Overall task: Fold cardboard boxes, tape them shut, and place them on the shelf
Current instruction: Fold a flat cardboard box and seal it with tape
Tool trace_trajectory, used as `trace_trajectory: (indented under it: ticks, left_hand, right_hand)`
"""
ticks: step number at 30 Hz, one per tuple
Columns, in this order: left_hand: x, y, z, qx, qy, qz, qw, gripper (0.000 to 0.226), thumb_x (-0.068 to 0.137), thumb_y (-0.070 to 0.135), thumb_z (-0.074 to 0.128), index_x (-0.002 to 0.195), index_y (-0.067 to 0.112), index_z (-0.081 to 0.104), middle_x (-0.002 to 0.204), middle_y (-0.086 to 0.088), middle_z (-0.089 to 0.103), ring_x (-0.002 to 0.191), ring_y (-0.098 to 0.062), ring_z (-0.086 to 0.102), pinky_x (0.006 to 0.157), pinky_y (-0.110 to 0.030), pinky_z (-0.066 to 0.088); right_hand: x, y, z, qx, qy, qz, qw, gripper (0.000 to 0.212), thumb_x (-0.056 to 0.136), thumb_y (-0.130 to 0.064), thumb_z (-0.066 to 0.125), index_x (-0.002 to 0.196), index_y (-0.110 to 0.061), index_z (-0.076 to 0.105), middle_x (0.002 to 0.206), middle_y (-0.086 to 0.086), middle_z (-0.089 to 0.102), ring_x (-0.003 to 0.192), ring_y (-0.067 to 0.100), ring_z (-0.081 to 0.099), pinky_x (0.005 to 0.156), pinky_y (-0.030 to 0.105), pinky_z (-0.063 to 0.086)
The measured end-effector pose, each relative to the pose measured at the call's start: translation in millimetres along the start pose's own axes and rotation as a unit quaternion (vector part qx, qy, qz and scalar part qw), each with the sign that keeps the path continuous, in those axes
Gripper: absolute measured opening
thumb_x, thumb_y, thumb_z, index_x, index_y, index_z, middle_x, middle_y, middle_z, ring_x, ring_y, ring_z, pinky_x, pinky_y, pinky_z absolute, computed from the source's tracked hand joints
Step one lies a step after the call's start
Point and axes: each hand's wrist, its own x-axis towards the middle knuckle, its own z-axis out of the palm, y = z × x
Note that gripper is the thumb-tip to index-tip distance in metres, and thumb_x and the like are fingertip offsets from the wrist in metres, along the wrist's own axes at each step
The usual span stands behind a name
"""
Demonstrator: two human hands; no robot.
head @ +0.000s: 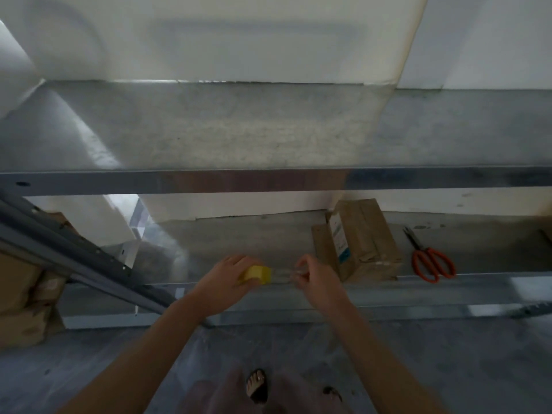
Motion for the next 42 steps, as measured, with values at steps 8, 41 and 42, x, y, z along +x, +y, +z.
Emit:
trace_trajectory:
  ticks: [8,41,42]
  left_hand:
    - [9.1,86.8,33.3,-0.087,0.104,-0.088,0.987,0.039,0.063,0.067,0.068,0.093,0.046,0.053,0.091,0.042,0.054,0.090,0.020,0.049,0.074,0.001,0.034]
    - [89.1,157.1,40.9,0.119,-0.040,-0.181,0.975,0.037,0.077,0.044,0.072,0.111,0.031,0.062,0.107,0.012,0.054,0.098,-0.014,0.057,0.080,-0.032,0.049]
    - [90.2,153.9,42.6,0.122,-0.046,-0.178,0.975,0.038,0.078,0.044,0.071,0.112,0.030,0.062,0.108,0.010,0.054,0.098,-0.015,0.057,0.081,-0.032,0.049]
  right_hand:
    - [-48.7,45.2,-61.4,0.051,0.030,-0.026,0.998,0.013,0.087,-0.025,0.072,0.083,-0.031,0.061,0.086,-0.010,0.068,0.083,0.008,0.063,0.080,0.030,0.052]
    - [-11.4,157.1,-197.9,0.117,-0.016,0.042,0.992,0.009,0.081,-0.029,0.080,0.078,-0.030,0.071,0.076,-0.010,0.071,0.072,0.003,0.066,0.061,0.011,0.046]
    - [-10.4,158.3,-195.5,0.118,-0.023,0.049,0.992,0.009,0.081,-0.030,0.079,0.081,-0.028,0.071,0.079,-0.009,0.072,0.074,0.003,0.067,0.060,0.010,0.046]
